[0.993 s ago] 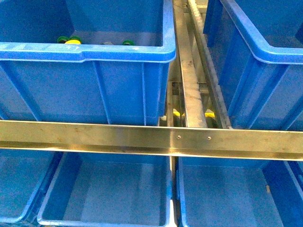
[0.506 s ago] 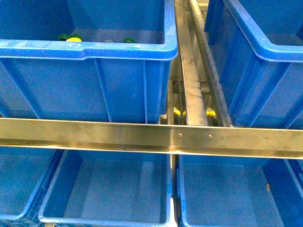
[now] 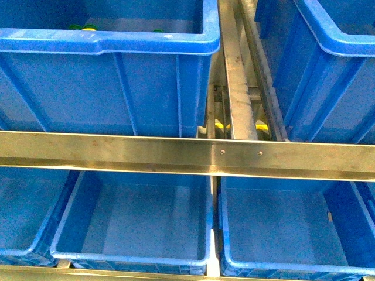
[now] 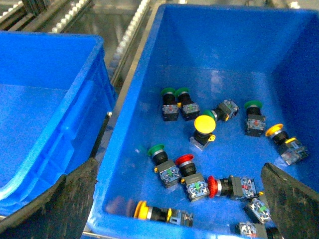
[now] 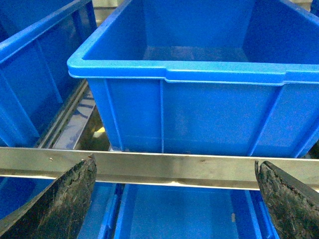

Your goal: Pick red and yellow buttons and place in box

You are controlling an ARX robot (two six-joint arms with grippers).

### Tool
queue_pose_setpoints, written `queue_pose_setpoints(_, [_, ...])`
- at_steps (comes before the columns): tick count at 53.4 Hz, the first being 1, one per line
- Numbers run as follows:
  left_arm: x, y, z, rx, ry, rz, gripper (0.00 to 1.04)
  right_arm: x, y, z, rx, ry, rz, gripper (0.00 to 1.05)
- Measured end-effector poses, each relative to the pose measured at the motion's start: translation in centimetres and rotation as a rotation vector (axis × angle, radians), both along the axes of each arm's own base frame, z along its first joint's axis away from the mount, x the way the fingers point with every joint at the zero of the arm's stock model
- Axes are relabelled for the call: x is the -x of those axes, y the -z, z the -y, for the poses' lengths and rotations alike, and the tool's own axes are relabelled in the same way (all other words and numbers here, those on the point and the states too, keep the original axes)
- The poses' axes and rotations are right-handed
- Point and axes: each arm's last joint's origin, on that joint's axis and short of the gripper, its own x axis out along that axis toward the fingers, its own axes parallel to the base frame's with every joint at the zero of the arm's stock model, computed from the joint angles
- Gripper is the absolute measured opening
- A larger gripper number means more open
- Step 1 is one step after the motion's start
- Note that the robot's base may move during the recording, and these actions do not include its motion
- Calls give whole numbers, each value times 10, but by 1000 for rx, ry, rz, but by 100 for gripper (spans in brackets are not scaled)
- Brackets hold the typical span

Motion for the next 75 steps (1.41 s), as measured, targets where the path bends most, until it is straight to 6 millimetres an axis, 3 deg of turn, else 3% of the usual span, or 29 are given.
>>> queue_pose_setpoints(8, [-68, -10, 26, -8, -29, -84, 97, 0, 0, 0, 0, 0, 0, 97])
queue_pose_setpoints(19, [-117, -9, 40, -9, -89, -155, 97, 0, 0, 0, 0, 0, 0, 97])
queue_pose_setpoints(28, [-150, 4, 44, -3, -142, -232, 97, 0, 0, 0, 0, 0, 0, 97])
queue_pose_setpoints(55, [-204, 51, 66, 4, -154, -358, 97, 0, 0, 0, 0, 0, 0, 97])
queue_pose_setpoints(75, [-222, 75, 77, 4, -169, -415, 97, 0, 0, 0, 0, 0, 0, 97])
